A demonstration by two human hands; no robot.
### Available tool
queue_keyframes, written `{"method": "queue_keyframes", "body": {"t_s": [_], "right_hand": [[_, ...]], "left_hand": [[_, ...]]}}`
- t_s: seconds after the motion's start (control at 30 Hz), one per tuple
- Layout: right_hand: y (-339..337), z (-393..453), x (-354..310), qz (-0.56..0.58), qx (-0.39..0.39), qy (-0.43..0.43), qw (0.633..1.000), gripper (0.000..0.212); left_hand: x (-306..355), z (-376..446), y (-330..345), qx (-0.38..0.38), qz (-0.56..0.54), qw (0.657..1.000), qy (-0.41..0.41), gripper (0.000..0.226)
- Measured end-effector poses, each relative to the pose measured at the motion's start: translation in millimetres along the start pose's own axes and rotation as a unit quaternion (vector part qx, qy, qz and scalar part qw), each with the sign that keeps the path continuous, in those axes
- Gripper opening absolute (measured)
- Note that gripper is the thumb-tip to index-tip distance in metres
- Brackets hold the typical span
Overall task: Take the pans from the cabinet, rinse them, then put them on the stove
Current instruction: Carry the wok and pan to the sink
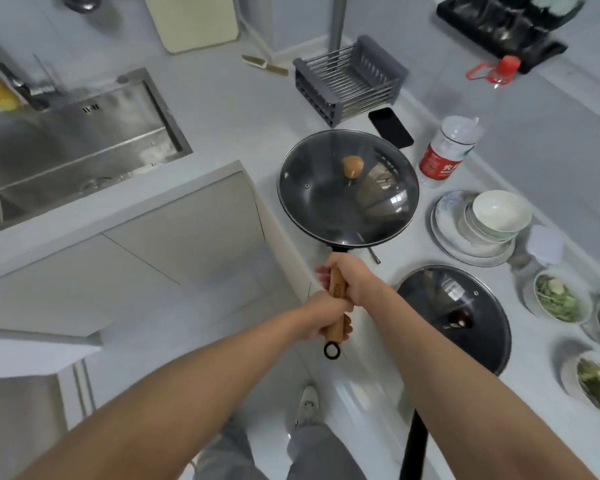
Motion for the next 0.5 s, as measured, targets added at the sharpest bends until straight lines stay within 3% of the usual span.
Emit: {"method": "queue_keyframes", "body": {"t_s": [0.1,0.17,0.3,0.4,0.5], "right_hand": [[13.8,7.3,-5.9,0.0,0.025,-0.002,1.0,0.021],[23.9,7.2,-17.3,0.004,0.036,-0.017,0.999,0.035],[35.2,-11.1,-47.7,0.05,0.049,-0.063,0.996,0.043],[40.7,-19.1,-59.5,0.129,0.061,-0.044,0.989,0.059],[53.3,-20.0,-68.7,0.1,0.105,-0.03,0.989,0.058]], "left_hand": [[2.7,-3.1,-9.7,-0.011,-0.02,1.0,-0.016,0.004],[14.4,-10.9,-18.5,-0.012,-0.031,0.999,-0.005,0.01],[50.9,-38.1,-30.2,-0.011,-0.037,0.999,0.015,0.019],[67.5,-56.3,-34.4,-0.016,-0.019,0.999,0.021,0.012],[73.4,-65.4,-46.5,-0.017,-0.015,0.999,0.029,0.017]]}}
Point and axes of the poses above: each hand's wrist, its own z-axis towards the middle knuckle, its own y-axis out of the palm, x = y × z, the point moved 4 cm from there along z, towards the middle knuckle, and after that the axes turned 13 degrees about -z, right-handed, at the moved point
